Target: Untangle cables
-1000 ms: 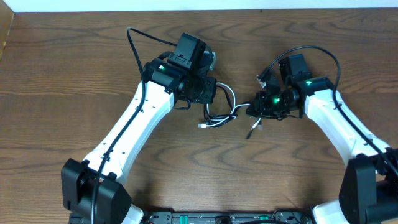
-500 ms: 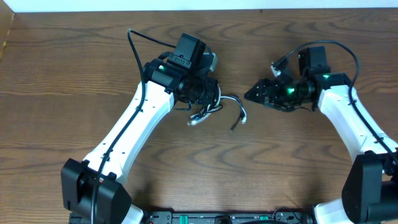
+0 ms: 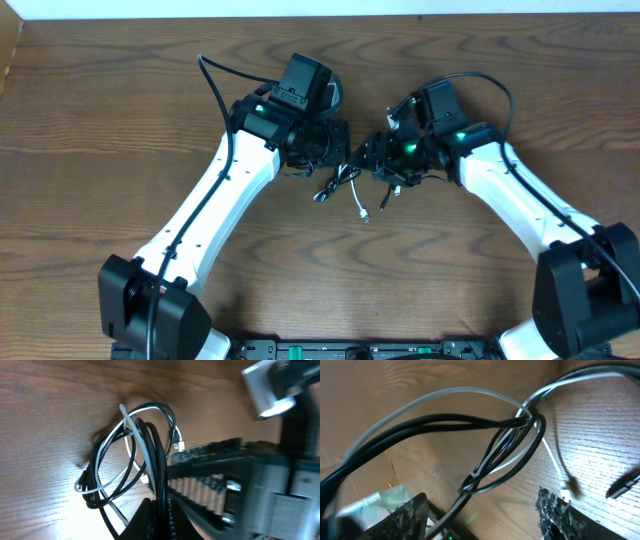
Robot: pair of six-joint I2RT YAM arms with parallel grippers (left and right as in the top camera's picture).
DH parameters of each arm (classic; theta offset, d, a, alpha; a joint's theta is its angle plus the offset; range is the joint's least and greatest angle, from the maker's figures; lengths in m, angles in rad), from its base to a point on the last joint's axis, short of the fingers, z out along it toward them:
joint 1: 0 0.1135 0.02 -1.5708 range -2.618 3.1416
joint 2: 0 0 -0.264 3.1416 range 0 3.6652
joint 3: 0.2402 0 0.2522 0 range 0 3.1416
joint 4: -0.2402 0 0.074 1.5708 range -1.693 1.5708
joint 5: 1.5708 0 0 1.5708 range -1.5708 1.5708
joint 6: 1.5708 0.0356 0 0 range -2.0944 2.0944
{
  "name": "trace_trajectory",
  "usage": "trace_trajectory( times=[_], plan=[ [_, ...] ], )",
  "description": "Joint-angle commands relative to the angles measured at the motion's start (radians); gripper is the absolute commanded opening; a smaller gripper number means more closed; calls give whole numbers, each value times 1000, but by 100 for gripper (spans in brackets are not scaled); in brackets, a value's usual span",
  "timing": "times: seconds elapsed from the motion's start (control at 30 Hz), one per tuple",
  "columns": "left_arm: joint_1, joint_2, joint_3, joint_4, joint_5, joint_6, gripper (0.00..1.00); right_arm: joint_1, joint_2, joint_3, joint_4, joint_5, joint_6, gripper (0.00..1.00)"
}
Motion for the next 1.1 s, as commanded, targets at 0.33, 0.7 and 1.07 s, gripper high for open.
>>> trace_trajectory(
  times=[0.33,0.7,1.07],
  plan=[
    [-1,-3,7,20,16,-62,8,99,182,17,210,46,184,54],
    [16,-3,7,19,-76,-60,8,106,215,17,235,122,125,1],
    [181,-3,7,-61,-214,95,8,-131,-26,17,32,90,-34,1]
  ],
)
